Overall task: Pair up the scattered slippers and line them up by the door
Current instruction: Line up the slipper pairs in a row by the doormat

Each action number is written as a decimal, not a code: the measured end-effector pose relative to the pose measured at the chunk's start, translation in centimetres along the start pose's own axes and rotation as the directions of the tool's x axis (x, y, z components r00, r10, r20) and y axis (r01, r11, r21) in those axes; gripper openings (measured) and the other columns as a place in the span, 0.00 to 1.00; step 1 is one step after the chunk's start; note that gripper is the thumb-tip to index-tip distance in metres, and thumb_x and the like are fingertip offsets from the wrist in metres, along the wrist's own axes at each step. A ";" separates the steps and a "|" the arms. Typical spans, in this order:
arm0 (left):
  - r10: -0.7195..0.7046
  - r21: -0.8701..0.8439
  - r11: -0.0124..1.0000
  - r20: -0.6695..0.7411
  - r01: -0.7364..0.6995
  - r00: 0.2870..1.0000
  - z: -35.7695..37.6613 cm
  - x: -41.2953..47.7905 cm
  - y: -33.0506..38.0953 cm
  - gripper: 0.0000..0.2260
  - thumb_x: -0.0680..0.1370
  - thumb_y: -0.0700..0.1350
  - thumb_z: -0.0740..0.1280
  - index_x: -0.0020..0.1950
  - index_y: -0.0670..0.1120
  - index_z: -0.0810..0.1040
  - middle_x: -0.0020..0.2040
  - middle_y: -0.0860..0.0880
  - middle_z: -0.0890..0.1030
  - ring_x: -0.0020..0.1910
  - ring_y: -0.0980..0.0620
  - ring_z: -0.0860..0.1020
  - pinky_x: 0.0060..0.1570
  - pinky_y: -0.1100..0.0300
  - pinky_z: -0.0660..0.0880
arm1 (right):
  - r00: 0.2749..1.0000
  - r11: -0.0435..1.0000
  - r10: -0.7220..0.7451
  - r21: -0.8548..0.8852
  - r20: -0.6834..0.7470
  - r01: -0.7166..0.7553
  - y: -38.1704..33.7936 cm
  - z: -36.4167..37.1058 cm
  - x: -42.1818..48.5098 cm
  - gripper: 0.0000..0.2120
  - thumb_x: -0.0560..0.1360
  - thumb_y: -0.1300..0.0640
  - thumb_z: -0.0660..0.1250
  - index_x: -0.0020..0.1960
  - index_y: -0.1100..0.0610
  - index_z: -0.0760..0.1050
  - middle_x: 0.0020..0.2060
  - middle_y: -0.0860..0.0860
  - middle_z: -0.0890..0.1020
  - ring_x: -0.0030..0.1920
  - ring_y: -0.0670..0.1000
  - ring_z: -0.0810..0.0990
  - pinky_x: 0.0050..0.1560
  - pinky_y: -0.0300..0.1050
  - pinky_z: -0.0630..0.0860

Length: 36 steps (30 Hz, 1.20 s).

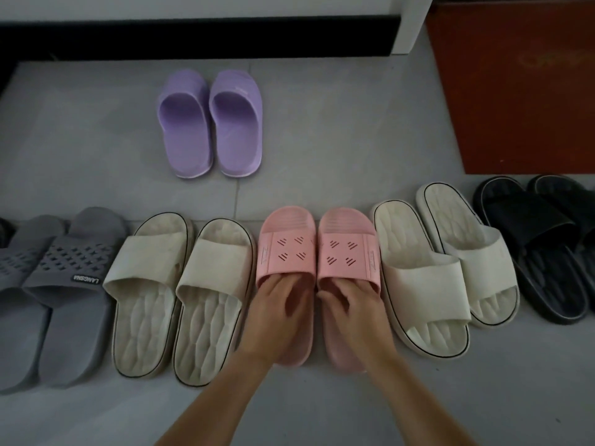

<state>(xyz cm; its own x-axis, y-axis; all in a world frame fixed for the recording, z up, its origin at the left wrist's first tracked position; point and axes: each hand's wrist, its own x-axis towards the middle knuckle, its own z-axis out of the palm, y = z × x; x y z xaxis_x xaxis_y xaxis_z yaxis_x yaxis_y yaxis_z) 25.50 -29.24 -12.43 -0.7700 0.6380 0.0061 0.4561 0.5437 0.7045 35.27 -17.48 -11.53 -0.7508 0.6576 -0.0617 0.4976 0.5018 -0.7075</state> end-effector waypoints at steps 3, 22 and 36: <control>0.011 -0.068 0.997 -0.168 -0.023 0.986 -0.8 -0.3 -0.6 0.12 0.72 0.48 0.70 0.51 0.43 0.77 0.49 0.46 0.76 0.49 0.56 0.72 0.50 0.63 0.70 | 0.972 0.996 -0.014 -0.091 -0.233 -0.008 0.6 -0.9 -1.5 0.13 0.72 0.44 0.65 0.43 0.55 0.75 0.36 0.48 0.77 0.35 0.52 0.77 0.34 0.46 0.73; -0.423 -0.339 0.875 -0.190 0.345 0.886 -0.7 0.3 -0.2 0.20 0.78 0.43 0.66 0.70 0.49 0.71 0.63 0.61 0.74 0.61 0.59 0.74 0.59 0.72 0.68 | 0.975 0.901 0.215 -0.396 0.052 -0.178 2.7 -3.1 1.4 0.27 0.78 0.55 0.59 0.75 0.54 0.57 0.60 0.56 0.77 0.53 0.62 0.78 0.48 0.53 0.74; -0.384 -0.322 0.878 -0.035 0.353 0.923 -0.8 -2.1 -1.2 0.29 0.75 0.44 0.69 0.74 0.49 0.63 0.67 0.49 0.75 0.64 0.52 0.74 0.64 0.61 0.69 | 0.982 0.942 0.152 -0.318 0.108 -0.111 4.1 -4.0 1.9 0.31 0.75 0.52 0.64 0.75 0.51 0.56 0.52 0.56 0.79 0.49 0.62 0.79 0.46 0.56 0.77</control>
<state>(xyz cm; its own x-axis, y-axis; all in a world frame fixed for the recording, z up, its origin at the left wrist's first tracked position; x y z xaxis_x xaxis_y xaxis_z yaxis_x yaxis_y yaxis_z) 26.18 -31.67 -12.69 -0.9013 0.3609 -0.2397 -0.0148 0.5273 0.8496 37.57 -11.93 -11.74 -0.7086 0.6620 -0.2442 0.6900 0.5779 -0.4358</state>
